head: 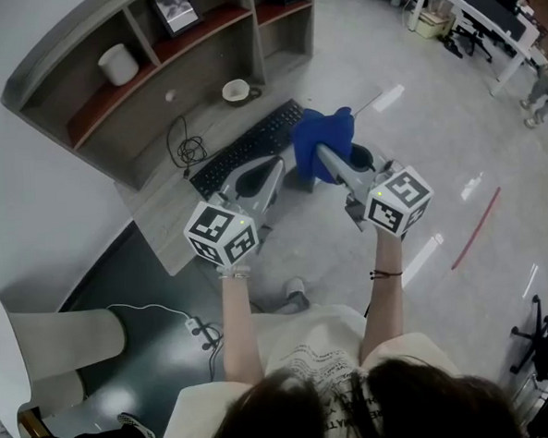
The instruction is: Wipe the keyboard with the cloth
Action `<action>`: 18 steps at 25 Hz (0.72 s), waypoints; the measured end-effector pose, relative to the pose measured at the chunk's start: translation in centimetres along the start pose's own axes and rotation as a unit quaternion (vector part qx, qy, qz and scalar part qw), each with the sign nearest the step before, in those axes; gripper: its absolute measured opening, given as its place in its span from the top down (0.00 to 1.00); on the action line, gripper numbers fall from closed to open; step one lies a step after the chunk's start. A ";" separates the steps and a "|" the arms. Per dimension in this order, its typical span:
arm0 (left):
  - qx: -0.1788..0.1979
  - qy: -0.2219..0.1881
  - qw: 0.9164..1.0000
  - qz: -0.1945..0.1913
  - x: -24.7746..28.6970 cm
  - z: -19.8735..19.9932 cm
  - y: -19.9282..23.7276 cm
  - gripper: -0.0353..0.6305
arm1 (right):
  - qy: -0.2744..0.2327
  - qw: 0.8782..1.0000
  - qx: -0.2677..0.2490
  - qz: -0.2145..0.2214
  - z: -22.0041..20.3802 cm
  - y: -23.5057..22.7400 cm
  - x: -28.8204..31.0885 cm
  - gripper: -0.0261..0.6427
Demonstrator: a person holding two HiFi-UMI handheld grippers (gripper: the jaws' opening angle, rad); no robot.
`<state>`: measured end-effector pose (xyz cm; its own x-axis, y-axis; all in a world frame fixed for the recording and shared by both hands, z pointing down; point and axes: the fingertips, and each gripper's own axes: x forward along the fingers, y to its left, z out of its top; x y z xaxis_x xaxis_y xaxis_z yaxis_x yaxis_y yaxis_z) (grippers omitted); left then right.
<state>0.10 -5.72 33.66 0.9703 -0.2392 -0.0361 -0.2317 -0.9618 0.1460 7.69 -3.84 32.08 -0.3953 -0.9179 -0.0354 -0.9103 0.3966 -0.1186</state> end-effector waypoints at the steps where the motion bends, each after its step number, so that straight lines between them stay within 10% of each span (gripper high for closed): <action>1: 0.001 0.001 1.000 -0.003 0.2 0.0 0.2 0.94 | -0.001 1.000 0.001 -0.003 0.0 -0.3 0.1 0.87; 18: -0.004 0.019 1.000 -0.016 3.0 -0.9 2.5 0.94 | 0.003 1.000 0.018 -0.026 -0.6 -3.7 1.6 0.87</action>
<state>2.48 -8.76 34.77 0.9794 -0.2020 -0.0029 -0.1992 -0.9678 0.1542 10.31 -6.76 33.02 -0.3488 -0.9369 -0.0223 -0.9245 0.3479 -0.1557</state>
